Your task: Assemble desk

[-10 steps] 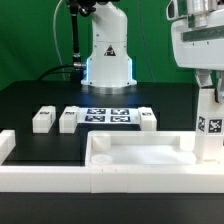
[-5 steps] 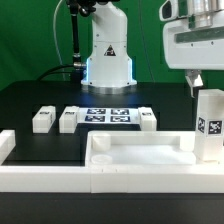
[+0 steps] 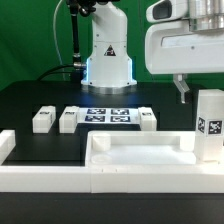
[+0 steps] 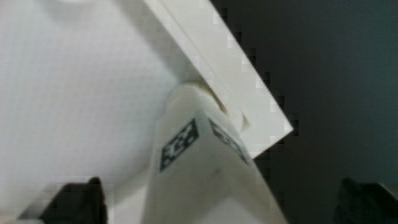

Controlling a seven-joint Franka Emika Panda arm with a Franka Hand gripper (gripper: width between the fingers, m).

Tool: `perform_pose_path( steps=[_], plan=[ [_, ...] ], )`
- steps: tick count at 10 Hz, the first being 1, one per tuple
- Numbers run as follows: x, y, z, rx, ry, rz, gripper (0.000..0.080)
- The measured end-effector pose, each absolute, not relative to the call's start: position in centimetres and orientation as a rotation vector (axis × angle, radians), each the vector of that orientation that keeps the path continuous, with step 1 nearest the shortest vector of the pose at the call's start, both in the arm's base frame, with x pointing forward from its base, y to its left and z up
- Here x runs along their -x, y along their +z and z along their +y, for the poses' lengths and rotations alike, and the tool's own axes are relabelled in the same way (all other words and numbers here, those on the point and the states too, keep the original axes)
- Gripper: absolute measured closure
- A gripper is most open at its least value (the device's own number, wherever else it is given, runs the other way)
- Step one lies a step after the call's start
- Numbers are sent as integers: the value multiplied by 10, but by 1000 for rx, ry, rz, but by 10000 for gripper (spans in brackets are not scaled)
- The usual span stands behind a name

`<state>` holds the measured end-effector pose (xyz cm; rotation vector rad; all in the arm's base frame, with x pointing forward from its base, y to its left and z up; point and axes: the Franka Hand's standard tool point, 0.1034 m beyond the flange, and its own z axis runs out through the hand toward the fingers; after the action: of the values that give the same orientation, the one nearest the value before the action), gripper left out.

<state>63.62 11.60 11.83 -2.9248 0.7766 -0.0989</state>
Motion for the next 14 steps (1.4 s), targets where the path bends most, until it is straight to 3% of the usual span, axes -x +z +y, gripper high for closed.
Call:
perform_pose_path(
  steps=[10,12,13,14],
  plan=[
    [-642,119,113,3092,-166,-360,151],
    [-642,119,113,3092,-166,-360,406],
    [-642,119,113,3092,-166,-360,406],
    [-642,119,113,3092,-166,-360,512]
  ],
)
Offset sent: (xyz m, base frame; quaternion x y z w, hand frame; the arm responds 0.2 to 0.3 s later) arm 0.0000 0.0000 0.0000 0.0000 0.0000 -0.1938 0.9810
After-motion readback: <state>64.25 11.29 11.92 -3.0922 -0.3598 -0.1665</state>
